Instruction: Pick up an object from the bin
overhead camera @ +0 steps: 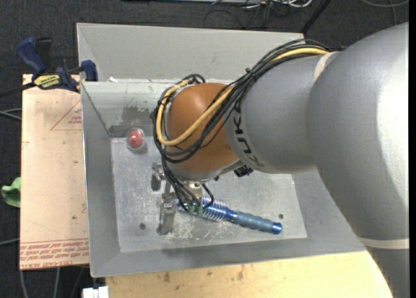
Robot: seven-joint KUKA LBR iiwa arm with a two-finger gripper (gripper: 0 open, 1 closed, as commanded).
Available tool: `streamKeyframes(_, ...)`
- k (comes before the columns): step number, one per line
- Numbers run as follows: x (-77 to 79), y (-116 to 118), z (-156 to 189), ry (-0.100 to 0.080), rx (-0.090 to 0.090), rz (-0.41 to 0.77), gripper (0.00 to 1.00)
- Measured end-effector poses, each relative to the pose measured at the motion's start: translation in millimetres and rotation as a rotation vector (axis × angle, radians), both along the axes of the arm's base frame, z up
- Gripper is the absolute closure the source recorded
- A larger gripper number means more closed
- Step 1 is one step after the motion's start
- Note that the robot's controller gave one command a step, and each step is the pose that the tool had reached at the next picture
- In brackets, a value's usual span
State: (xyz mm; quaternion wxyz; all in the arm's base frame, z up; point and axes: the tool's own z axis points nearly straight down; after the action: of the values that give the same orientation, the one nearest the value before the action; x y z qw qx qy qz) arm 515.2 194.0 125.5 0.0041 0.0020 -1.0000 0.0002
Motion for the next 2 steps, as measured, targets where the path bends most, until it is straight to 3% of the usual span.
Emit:
streamKeyframes(1, 11.4, -60, -53, -0.003, -0.003, -0.004, 0.0)
streamKeyframes(2, 12.6, -128, -56, -0.007, -0.002, 0.023, 0.0)
